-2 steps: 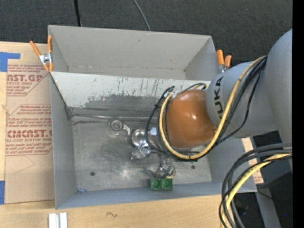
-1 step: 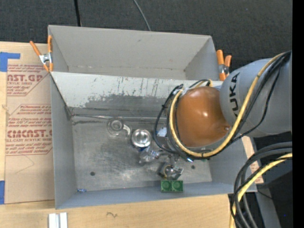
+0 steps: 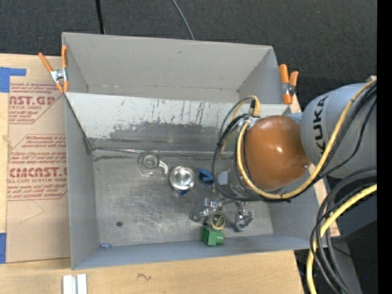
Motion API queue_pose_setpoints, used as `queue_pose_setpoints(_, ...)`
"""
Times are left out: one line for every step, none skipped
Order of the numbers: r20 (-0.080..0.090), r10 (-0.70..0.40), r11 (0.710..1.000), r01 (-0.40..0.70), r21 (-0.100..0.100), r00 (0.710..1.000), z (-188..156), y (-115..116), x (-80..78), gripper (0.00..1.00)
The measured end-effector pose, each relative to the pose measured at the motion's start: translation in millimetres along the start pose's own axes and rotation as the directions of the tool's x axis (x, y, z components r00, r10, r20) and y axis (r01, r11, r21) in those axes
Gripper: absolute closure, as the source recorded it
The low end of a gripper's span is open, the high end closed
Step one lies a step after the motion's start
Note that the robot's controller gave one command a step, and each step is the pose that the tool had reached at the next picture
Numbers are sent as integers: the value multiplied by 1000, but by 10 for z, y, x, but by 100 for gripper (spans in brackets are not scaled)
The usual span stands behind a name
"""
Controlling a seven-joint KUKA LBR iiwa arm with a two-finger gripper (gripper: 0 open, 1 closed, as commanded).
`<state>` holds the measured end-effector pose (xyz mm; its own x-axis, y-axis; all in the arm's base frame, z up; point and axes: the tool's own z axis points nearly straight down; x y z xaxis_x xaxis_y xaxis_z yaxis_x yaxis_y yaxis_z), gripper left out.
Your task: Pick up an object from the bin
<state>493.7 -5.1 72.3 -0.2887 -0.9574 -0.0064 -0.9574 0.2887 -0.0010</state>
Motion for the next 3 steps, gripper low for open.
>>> queue_pose_setpoints(-4,1,1000,-1,1,1000,-9,-13,21,100)
queue_pose_setpoints(-14,-269,963,269,-17,963,6,-256,-245,100)
queue_pose_setpoints(-5,-416,909,416,3,909,-1857,-205,-127,100)
